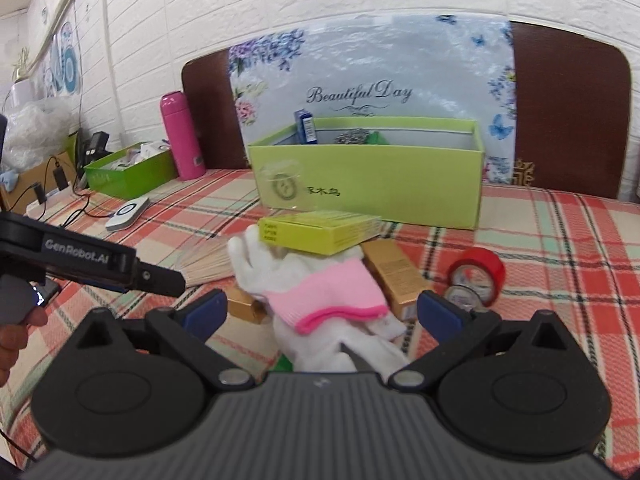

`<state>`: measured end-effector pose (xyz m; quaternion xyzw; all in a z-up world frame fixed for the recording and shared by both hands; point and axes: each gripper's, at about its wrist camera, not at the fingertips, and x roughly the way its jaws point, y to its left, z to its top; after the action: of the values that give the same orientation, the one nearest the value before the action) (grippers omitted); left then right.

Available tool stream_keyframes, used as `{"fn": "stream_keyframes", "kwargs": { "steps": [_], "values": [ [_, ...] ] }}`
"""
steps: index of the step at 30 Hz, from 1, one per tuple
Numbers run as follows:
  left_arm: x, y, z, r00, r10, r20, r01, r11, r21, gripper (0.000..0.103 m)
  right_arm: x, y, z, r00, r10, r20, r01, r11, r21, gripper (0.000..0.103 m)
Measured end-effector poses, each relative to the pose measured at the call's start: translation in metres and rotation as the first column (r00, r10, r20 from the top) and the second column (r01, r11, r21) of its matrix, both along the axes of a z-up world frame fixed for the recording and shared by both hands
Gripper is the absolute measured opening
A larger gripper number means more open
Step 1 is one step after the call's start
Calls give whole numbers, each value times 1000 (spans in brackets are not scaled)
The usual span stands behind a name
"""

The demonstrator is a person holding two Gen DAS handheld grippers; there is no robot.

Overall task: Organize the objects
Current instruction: 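Reach the right gripper to the pink cuff of the white glove, then grasp the white glove cuff with the right gripper and lift it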

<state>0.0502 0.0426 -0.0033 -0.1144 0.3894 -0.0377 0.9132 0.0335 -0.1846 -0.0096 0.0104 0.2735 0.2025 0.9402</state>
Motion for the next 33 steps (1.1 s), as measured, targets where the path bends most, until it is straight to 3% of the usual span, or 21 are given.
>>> {"fn": "stream_keyframes", "kwargs": {
  "steps": [4, 6, 7, 8, 10, 16, 20, 25, 29, 30, 31, 32, 33],
  "values": [
    [-3, 5, 1, 1000, -12, 16, 13, 1000, -25, 84, 19, 10, -5, 1000, 17, -20, -17, 1000, -19, 96],
    [-3, 5, 3, 1000, -12, 23, 13, 1000, -25, 84, 28, 15, -8, 998, 27, -51, -29, 999, -40, 73],
    [-3, 5, 4, 1000, -14, 25, 15, 1000, -25, 84, 30, 16, -7, 998, 30, -60, -33, 998, -48, 43],
    [-3, 4, 4, 1000, -16, 26, 17, 1000, -26, 84, 28, 15, -5, 998, 32, -52, -34, 999, -41, 25],
    [-3, 5, 5, 999, -18, 31, 19, 999, -30, 84, 23, 9, 5, 999, 40, -31, -40, 999, -10, 12],
    [3, -2, 13, 997, -51, 50, 53, 997, -49, 84, -6, -36, 47, 998, -17, 62, 10, 992, 126, 12],
    [7, -19, 21, 990, -114, 81, 120, 991, -68, 84, -29, -65, 57, 990, -94, 103, 87, 994, 70, 12],
    [14, -62, 13, 968, -245, 58, 250, 962, -113, 84, -44, -92, 33, 987, -162, -16, 163, 987, 9, 12],
    [21, -91, -4, 955, -295, 22, 296, 951, -84, 84, -56, -93, 11, 986, -119, -116, 115, 993, -38, 15],
    [24, -95, -9, 955, -295, 11, 295, 952, -81, 83, -58, -93, 7, 985, -119, -126, 113, 992, -47, 20],
    [27, -95, -13, 954, -300, 13, 300, 950, -90, 79, -60, -93, 6, 984, -123, -125, 118, 992, -51, 35],
    [29, -94, -15, 949, -313, 21, 314, 943, -113, 60, -62, -93, 7, 985, -137, -109, 133, 990, -49, 53],
    [30, -92, -17, 947, -321, 13, 320, 938, -135, 45, -63, -94, 9, 985, -149, -88, 146, 988, -46, 58]
  ]
}}
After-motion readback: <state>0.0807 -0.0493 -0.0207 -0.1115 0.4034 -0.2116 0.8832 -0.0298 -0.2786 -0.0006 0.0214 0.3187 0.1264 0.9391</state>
